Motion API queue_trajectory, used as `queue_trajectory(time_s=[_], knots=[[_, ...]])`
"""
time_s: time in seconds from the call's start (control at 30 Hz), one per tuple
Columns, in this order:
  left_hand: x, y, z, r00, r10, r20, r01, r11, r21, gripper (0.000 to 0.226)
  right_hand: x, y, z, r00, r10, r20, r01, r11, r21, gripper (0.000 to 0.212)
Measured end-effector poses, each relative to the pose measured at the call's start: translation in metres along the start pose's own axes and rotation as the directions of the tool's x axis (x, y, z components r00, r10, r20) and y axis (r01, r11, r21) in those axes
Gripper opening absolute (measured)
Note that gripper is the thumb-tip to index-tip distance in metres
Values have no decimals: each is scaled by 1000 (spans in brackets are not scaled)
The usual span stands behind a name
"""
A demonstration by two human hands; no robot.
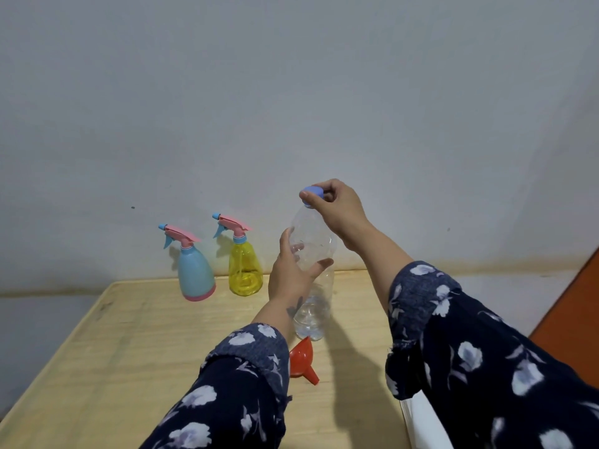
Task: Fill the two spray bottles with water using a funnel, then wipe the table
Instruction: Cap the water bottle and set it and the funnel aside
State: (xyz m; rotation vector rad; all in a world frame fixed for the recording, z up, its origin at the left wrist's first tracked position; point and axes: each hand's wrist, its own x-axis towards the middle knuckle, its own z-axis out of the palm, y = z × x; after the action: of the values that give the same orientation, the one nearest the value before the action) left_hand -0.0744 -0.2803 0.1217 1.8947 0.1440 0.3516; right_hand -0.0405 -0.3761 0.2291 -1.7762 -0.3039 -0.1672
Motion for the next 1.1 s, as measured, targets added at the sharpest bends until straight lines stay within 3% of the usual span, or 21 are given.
queue_trajectory(time_s=[0.1,0.17,0.27,0.33,0.5,0.63,0.73,0.9,1.0,1.1], knots=[[-1,-1,0,1000,8,-12,-8,1000,27,96,-2,2,7,998,-10,-64,9,1000,-4,38],[0,-3,-2,1000,6,-18,-6,1000,12,96,-3,2,6,999,42,28,-44,996,83,39],[2,-4,-2,1000,7,-1,-7,1000,8,95,1,4,-1,993,46,106,-55,995,86,24],[2,-4,0,1000,13,-10,-13,1000,21,95,3,4,-2,999,17,50,-21,997,74,20],[0,-4,0,999,15,-28,-14,999,41,100,-2,4,13,991,-31,-129,27,999,-36,40],[-2,-13,-9,993,10,117,-14,999,34,113,-14,13,8,999,-16,-44,17,1000,13,50],[-12,-33,-22,972,-64,225,35,991,130,124,-28,41,3,998,48,44,-49,999,13,77],[-31,-83,-36,931,-152,332,66,964,257,107,-51,91,13,971,195,137,-196,981,0,113],[-41,-108,-39,892,-138,430,-13,944,329,89,-56,103,20,964,229,137,-230,973,-14,115],[-41,-119,-40,839,-80,539,-145,921,362,90,-59,112,26,973,228,43,-225,971,-76,104]])
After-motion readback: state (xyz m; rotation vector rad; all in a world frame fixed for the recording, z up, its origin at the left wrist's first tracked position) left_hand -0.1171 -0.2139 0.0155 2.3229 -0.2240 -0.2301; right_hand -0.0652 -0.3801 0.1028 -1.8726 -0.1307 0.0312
